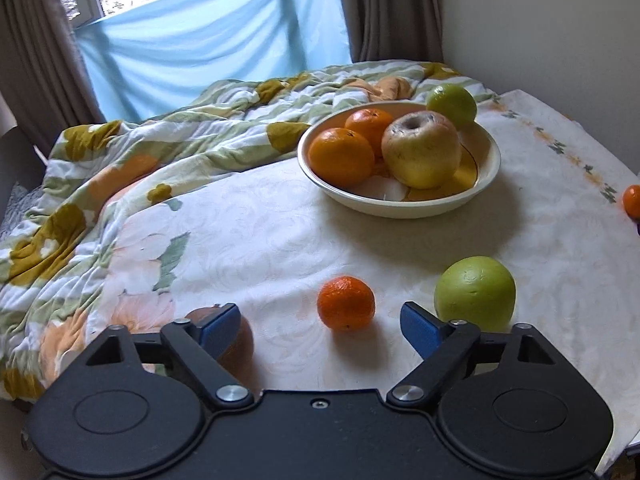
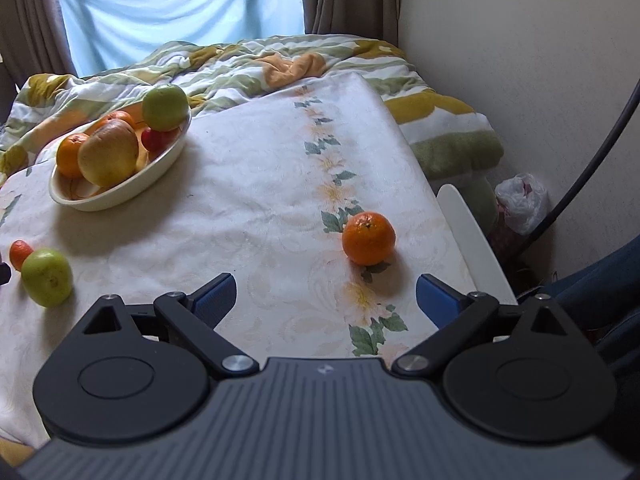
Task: Organize fruits
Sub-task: 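Grasp a mandarin with the left gripper while the right gripper grasps another mandarin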
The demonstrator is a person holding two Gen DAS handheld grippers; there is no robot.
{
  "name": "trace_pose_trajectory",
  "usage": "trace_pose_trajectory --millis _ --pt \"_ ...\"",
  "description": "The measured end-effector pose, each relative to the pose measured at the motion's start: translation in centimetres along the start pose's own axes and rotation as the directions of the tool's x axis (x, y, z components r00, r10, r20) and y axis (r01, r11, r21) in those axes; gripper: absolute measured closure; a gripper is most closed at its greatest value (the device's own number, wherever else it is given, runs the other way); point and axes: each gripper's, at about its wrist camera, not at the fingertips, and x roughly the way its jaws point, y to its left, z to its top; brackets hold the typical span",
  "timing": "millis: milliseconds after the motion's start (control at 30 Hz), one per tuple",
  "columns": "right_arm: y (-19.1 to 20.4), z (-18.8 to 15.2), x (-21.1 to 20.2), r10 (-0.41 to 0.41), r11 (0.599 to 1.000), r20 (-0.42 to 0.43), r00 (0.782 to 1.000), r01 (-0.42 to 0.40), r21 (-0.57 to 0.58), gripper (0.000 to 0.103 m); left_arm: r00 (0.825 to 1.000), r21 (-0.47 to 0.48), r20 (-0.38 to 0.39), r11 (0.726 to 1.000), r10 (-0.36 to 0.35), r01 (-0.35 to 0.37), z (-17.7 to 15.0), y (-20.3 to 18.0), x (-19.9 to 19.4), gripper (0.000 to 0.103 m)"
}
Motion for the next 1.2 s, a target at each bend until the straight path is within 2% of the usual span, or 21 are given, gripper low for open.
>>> trace_pose_trajectory --millis 167,233,300,367,433,700,833,1000,1133,1200 --pt "0.3 0.1 1.1 -0.022 1.000 0.004 1.000 0.022 0.014 0.000 0.999 0.047 -0.019 0.998 -0.028 0.029 0.3 -0.6 1.6 0.031" --pt "0.2 0.2 1.4 -0.029 0.999 0.005 1.000 0.029 0.020 0.000 0.999 0.054 -0.028 0.998 -0.036 0.037 0.4 -0.7 2.0 0.045" --pt "0.1 0.3 1.7 -0.035 0.999 0.003 0.999 0.035 0.025 0.000 0.999 0.062 -0.031 0.998 -0.026 0.028 0.3 -0.8 2.3 0.048" --pt "0.1 0.4 2.0 -0.039 0.999 0.000 0.999 0.039 0.024 0.000 0.998 0.048 -0.038 0.998 -0.044 0.046 0.3 -0.7 2.4 0.053" --pt "0.2 0.5 2.3 -0.044 0.999 -0.008 0.999 0.044 0.009 0.000 0.997 0.036 -0.045 0.997 -0.068 0.070 0.4 -0.6 2.6 0.063" --pt "0.0 0.8 3.5 -0.051 0.999 -0.024 0.998 0.051 -0.003 0.007 0.997 0.021 -0.051 0.998 -0.060 0.061 0.1 -0.7 2.4 0.063" --pt "-0.3 1.0 4.4 -0.061 0.998 -0.034 0.998 0.061 -0.014 0.019 0.997 0.002 -0.057 0.999 -0.054 0.054 -0.2 -0.7 2.0 0.063" --pt "-0.6 1.4 4.9 -0.067 0.997 -0.026 0.997 0.066 -0.027 0.021 0.997 -0.030 -0.063 0.998 -0.053 0.051 -0.3 -0.8 1.7 0.063" --pt "-0.8 1.7 5.2 -0.066 0.997 -0.018 0.998 0.065 -0.030 0.031 0.997 -0.062 -0.059 0.997 -0.051 0.047 -0.5 -1.0 1.3 0.063" --pt "-0.9 1.9 5.2 -0.071 0.997 -0.014 0.997 0.070 -0.035 0.044 0.998 -0.085 -0.043 0.995 -0.047 0.043 -0.5 -1.0 0.7 0.063"
